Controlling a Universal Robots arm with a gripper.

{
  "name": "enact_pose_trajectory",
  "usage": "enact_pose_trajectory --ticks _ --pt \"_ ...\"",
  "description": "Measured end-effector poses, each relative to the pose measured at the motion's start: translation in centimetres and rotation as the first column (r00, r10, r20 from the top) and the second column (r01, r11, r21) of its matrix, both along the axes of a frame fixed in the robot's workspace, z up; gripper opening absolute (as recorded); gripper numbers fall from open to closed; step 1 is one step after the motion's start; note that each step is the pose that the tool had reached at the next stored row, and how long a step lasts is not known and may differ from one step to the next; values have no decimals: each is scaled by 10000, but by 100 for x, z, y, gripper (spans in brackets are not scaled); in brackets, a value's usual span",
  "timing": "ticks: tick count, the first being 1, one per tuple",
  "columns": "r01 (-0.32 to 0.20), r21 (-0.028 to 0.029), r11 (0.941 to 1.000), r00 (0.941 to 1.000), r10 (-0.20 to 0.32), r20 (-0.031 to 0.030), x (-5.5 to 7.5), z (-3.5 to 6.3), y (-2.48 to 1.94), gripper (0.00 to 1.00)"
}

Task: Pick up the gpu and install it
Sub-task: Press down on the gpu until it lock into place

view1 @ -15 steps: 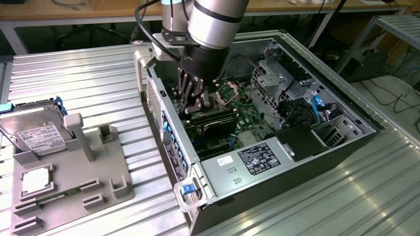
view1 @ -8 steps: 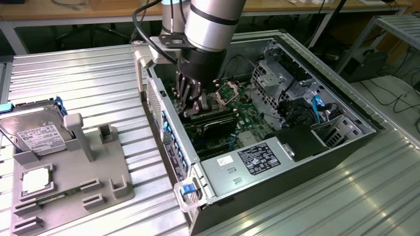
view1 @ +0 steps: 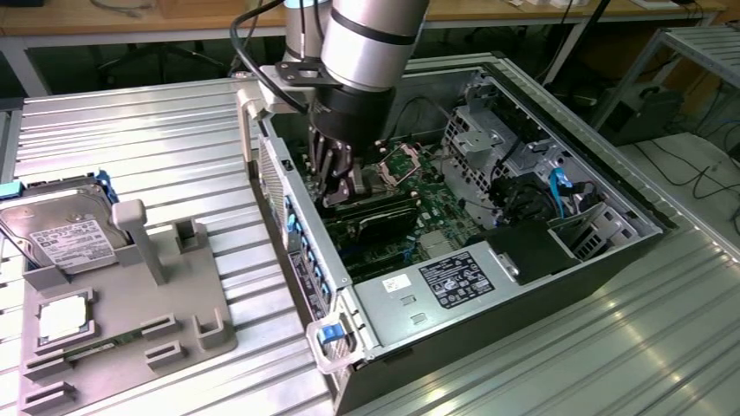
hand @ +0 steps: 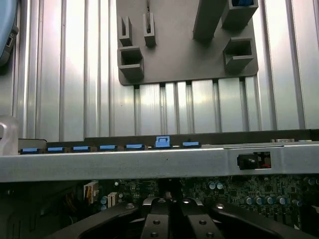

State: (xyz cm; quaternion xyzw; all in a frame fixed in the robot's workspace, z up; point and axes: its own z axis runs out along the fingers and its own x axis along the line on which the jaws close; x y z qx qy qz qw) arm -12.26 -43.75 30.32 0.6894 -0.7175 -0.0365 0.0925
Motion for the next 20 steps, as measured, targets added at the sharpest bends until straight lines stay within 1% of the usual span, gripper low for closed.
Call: enact_pose_trajectory --ticks 5,10,15,20 --pt "0 -8 10000 10000 0 -1 -10 -4 0 11" --pt "-1 -85 10000 10000 1 -2 -8 -9 19 11" --pt "-1 -93 10000 10000 0 -2 3 -1 23 11" --pt "1 -93 10000 10000 -1 0 10 35 23 11"
